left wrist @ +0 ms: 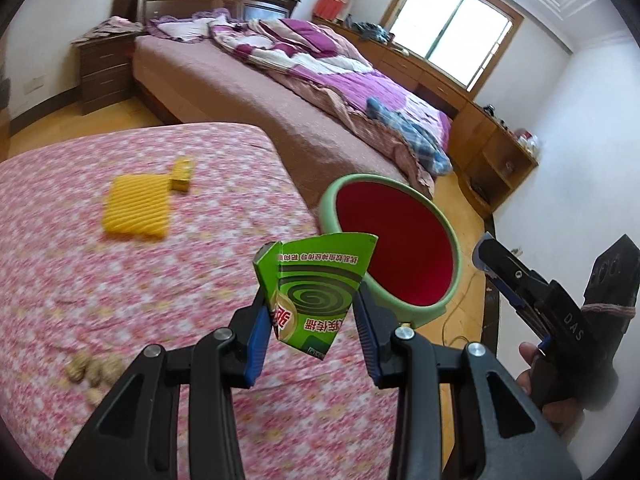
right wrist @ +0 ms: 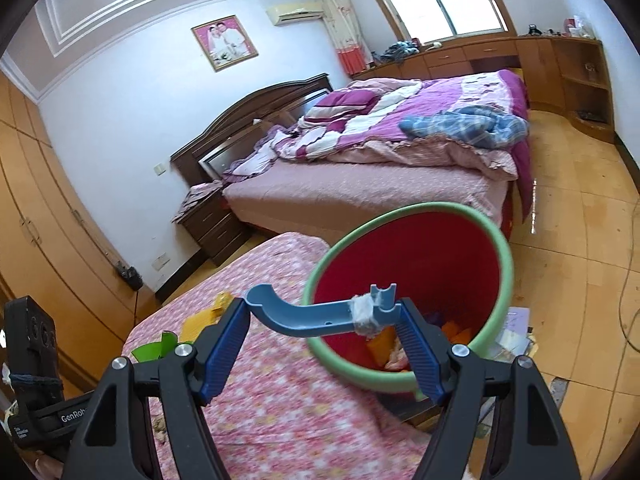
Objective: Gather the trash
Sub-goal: 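Carry the green packet and blue plastic piece over the red bucket, then open the left gripper to drop the green packet while the right drops the blue piece, then move both open grippers back over the bed toward the yellow items, then grasp the yellow foam mesh net with the left gripper while the right grasps the yellow box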
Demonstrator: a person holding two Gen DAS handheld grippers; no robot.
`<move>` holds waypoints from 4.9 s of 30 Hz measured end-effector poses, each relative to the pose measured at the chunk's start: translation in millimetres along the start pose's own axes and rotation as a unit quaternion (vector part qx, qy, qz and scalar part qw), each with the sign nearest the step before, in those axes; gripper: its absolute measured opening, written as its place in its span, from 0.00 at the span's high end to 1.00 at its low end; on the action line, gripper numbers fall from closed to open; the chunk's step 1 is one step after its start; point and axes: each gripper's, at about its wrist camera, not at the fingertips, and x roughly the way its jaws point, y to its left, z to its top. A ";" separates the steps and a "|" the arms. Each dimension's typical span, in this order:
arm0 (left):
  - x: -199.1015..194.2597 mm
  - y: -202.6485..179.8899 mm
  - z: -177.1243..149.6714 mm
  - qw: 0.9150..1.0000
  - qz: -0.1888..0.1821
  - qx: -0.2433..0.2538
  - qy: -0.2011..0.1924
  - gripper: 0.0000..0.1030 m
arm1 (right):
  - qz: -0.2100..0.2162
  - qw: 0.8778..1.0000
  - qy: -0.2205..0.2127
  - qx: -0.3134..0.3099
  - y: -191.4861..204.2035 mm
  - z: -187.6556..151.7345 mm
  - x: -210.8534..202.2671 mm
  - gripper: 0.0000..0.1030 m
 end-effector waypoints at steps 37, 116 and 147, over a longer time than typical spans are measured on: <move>150.6 -74.2 19.7 0.994 -0.006 0.094 0.063 0.50 | -0.042 0.997 0.042 0.054 -104.0 21.7 74.4 0.25; 114.0 164.8 62.3 0.974 0.217 -0.051 0.034 0.28 | -0.057 0.995 0.076 -0.003 13.5 -10.0 110.5 0.16; -9.4 262.1 62.5 0.966 0.224 -0.122 -0.041 0.76 | -0.001 0.987 0.098 -0.125 145.8 -17.1 139.5 0.16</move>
